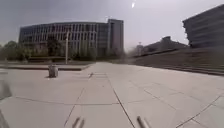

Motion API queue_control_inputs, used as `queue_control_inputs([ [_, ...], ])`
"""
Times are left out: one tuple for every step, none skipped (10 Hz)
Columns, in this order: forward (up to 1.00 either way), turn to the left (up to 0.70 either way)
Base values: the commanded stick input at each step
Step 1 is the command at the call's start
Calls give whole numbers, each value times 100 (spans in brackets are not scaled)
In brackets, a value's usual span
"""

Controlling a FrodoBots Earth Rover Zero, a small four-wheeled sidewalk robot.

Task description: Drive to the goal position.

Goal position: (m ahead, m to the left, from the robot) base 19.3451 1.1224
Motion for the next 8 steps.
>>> queue_control_inputs([
  [70,1],
  [70,1],
  [70,1],
  [70,1],
  [70,1],
  [70,1],
  [70,1],
  [70,1],
])
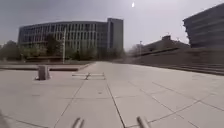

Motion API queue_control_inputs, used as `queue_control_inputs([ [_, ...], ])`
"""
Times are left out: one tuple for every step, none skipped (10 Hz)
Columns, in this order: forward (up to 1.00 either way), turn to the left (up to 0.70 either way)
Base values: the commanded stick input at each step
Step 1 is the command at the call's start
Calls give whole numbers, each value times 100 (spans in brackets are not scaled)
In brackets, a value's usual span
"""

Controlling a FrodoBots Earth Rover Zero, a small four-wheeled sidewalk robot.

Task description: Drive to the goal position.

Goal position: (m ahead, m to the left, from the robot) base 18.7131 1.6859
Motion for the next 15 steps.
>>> queue_control_inputs([
  [70,1],
  [70,1],
  [70,1],
  [70,1],
  [70,1],
  [70,1],
  [70,1],
  [70,1],
  [70,1],
  [70,1],
  [70,1],
  [70,1],
  [70,1],
  [70,1],
  [70,1],
])
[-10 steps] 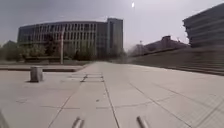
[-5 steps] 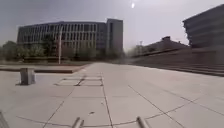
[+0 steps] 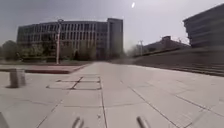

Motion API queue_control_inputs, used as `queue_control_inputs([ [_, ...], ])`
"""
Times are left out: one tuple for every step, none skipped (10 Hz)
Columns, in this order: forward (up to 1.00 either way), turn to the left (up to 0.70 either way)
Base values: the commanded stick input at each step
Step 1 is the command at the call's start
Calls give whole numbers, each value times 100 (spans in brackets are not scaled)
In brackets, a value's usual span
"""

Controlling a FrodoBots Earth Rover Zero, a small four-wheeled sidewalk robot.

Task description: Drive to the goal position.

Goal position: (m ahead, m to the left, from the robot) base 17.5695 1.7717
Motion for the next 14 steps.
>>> queue_control_inputs([
  [70,1],
  [70,1],
  [70,1],
  [70,1],
  [70,1],
  [70,1],
  [70,1],
  [70,1],
  [70,1],
  [70,1],
  [70,1],
  [70,1],
  [70,1],
  [70,1],
])
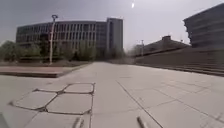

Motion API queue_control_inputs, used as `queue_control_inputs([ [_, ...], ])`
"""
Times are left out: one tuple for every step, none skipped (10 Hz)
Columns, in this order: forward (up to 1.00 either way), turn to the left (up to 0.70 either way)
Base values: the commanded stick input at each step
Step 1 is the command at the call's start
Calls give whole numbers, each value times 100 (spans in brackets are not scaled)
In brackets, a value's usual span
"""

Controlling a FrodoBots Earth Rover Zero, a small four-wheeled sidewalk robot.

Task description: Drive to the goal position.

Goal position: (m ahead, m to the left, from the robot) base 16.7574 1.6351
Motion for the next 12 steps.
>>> queue_control_inputs([
  [70,1],
  [70,1],
  [70,1],
  [70,1],
  [70,1],
  [70,1],
  [70,1],
  [70,1],
  [70,1],
  [70,1],
  [70,1],
  [70,1],
])
